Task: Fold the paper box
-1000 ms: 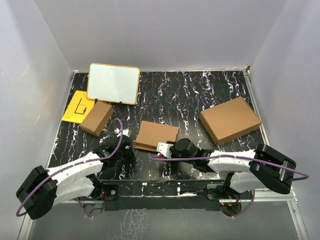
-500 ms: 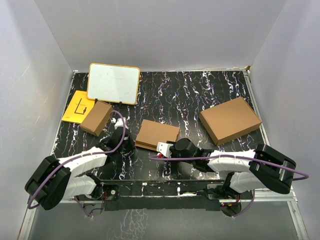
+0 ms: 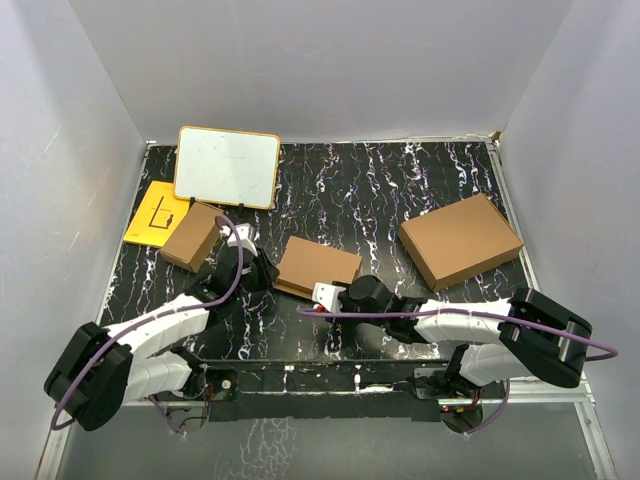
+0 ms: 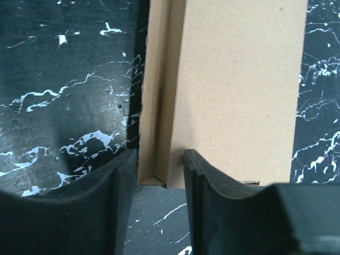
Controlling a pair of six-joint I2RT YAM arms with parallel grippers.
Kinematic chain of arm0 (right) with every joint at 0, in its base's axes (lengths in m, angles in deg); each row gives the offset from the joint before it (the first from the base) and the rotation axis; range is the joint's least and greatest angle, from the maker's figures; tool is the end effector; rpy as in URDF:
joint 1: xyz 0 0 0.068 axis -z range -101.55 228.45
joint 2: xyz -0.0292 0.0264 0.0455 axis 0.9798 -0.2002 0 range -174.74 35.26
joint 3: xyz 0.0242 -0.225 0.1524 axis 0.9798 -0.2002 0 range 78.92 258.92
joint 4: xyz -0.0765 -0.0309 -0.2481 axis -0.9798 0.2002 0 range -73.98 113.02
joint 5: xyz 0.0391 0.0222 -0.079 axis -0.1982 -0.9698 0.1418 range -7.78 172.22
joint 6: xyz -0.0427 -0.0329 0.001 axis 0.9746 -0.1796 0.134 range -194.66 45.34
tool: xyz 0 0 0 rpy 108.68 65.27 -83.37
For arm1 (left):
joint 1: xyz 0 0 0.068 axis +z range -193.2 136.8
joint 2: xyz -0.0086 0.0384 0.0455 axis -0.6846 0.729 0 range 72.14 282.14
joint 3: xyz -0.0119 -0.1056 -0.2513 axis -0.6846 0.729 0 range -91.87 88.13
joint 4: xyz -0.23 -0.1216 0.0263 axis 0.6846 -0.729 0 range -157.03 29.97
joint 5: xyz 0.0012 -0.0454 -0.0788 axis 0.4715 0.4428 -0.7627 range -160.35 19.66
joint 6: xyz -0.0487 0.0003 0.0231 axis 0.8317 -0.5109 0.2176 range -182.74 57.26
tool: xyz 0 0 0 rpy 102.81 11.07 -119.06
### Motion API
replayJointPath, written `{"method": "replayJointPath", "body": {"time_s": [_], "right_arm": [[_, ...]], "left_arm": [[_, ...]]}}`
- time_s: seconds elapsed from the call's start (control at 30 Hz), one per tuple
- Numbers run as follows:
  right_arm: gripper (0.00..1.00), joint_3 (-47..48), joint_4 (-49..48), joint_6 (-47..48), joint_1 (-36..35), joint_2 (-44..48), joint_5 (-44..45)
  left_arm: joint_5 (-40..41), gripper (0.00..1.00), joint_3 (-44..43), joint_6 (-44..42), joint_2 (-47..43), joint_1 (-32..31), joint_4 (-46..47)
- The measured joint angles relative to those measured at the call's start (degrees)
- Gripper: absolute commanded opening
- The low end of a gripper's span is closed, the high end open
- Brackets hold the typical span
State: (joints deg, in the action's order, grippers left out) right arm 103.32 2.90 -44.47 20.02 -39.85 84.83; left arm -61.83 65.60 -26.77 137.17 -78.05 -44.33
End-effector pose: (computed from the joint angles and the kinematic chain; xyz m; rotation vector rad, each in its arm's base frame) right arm 0.1273 0.2041 0.1502 -1.5430 1.6167 0.2191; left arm 0.1895 -0.1256 0.1823 -0.1159 2.0873 -0.6177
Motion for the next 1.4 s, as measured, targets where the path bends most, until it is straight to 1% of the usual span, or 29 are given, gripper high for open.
{"method": "replayJointPath", "body": {"time_s": [0.13, 0.2, 0.3, 0.33, 0.43, 0.53, 0.63, 0.73, 0.83, 0.97, 1.07, 1.1, 1.2, 1.27, 1.33, 1.4], "right_arm": [[0.57, 0.7, 1.7, -1.0, 0.0, 0.0, -1.1], [0.61, 1.1, 2.6, -1.4, 0.0, 0.0, -1.6], [0.62, 1.6, 3.7, -1.9, -0.1, 0.0, -2.2], [0.63, 1.7, 4.0, -1.9, -0.1, 0.0, -2.4], [0.66, 2.1, 4.7, -2.2, -0.1, 0.0, -2.7], [0.72, 2.3, 5.4, -2.3, -0.1, 0.0, -3.0], [0.8, 2.8, 6.4, -2.5, -0.1, 0.0, -3.3], [0.85, 4.1, 8.4, -2.8, -0.1, 0.0, -3.9], [0.9, 6.1, 10.4, -2.8, -0.1, 0.0, -4.7], [0.96, 9.6, 13.7, -2.1, 0.1, 1.1, -6.3], [0.92, 13.3, 17.3, -1.6, 2.2, 2.4, -9.9], [0.87, 15.0, 18.7, -1.6, 3.8, 2.4, -11.9], [0.7, 24.4, 25.2, -2.5, 14.4, -0.2, -21.5], [0.63, 33.6, 29.8, -3.4, 22.0, -5.9, -27.9], [0.63, 43.2, 34.7, -4.2, 27.5, -13.5, -33.1], [0.65, 51.3, 39.6, -5.0, 30.6, -20.6, -36.8]], "left_arm": [[0.5, 0.54, -1.3, 1.8, -3.7, 0.6, -5.6], [0.6, 0.63, -1.4, 3.5, -6.2, 0.7, -8.4], [0.6, 0.74, -1.4, 7.4, -9.9, 0.7, -12.4], [0.5, 0.76, -1.1, 9.2, -11.0, 0.8, -13.3], [0.3, 0.78, 1.2, 16.5, -14.9, 0.9, -14.7], [-0.1, 0.79, 4.9, 24.5, -16.2, 0.9, -13.9], [-0.1, 0.81, 6.0, 31.0, -12.8, 0.9, -13.9], [0.0, 0.83, 4.6, 36.4, -7.4, 0.9, -13.8], [0.0, 0.85, 1.2, 40.4, -1.7, 1.0, -13.3], [0.1, 0.85, -1.1, 43.8, 1.9, 1.0, -13.2], [0.3, 0.85, -1.3, 45.7, 2.2, 1.0, -13.2], [0.3, 0.85, -1.3, 46.2, 2.2, 1.0, -13.2], [0.7, 0.84, -1.3, 47.8, 2.2, 1.0, -13.5], [1.0, 0.83, -1.3, 48.7, 2.3, 1.0, -13.6], [1.1, 0.82, -1.3, 49.4, 2.3, 1.0, -13.6], [1.1, 0.8, -1.3, 50.0, 2.4, 1.0, -13.6]]}}
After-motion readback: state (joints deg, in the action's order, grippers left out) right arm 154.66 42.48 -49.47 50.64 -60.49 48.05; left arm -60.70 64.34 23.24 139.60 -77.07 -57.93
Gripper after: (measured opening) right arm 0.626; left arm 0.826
